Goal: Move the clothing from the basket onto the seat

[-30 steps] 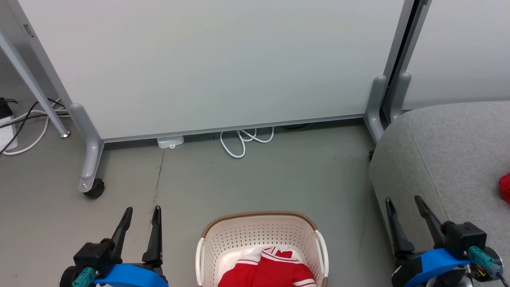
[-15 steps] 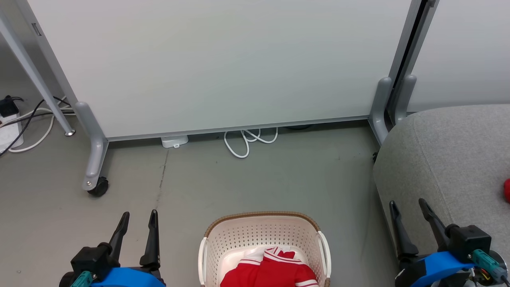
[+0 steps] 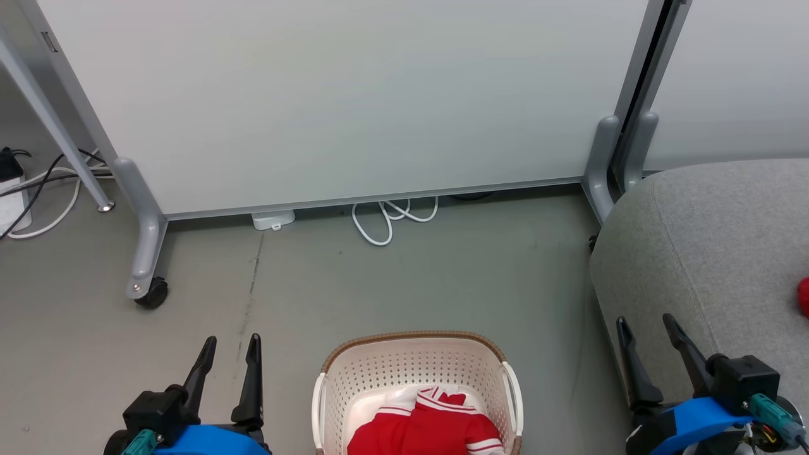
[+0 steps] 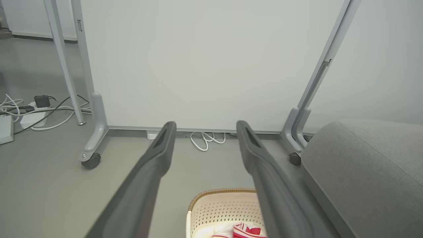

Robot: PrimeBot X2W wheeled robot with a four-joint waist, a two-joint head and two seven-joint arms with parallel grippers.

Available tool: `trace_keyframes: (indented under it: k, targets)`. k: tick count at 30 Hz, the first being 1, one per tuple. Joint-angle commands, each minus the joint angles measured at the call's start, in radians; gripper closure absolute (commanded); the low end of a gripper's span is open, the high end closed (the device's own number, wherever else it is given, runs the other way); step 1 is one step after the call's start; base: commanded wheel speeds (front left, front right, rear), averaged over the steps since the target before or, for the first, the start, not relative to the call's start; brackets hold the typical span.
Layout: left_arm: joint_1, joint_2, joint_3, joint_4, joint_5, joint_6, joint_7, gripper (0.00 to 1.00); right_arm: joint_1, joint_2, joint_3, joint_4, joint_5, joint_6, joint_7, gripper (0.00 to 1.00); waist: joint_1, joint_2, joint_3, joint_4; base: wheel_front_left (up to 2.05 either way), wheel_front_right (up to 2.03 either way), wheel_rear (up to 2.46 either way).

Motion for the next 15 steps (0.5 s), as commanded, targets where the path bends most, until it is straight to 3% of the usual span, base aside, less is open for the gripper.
trace_keyframes:
  k: [1,8,15]
  targets:
    - [-0.010,0.002,-0.003,0.002,-0.004,-0.001,-0.005,0.00,0.009,-0.001,0.001,-0.006,0.006,0.000,0.005,0.00,0.0000,0.0000,0.004,-0.002,0.00,0.00,0.00]
    - [-0.025,0.001,-0.014,0.012,-0.013,-0.001,-0.005,0.00,-0.021,-0.001,0.013,-0.025,0.000,0.000,0.010,0.00,0.0000,0.0000,0.052,-0.026,0.00,0.00,0.00]
    - [-0.098,-0.001,-0.049,0.041,-0.022,-0.001,-0.005,0.00,-0.099,-0.001,0.040,-0.076,-0.027,0.000,0.020,0.00,0.0000,0.0000,0.199,-0.079,0.00,0.00,0.00]
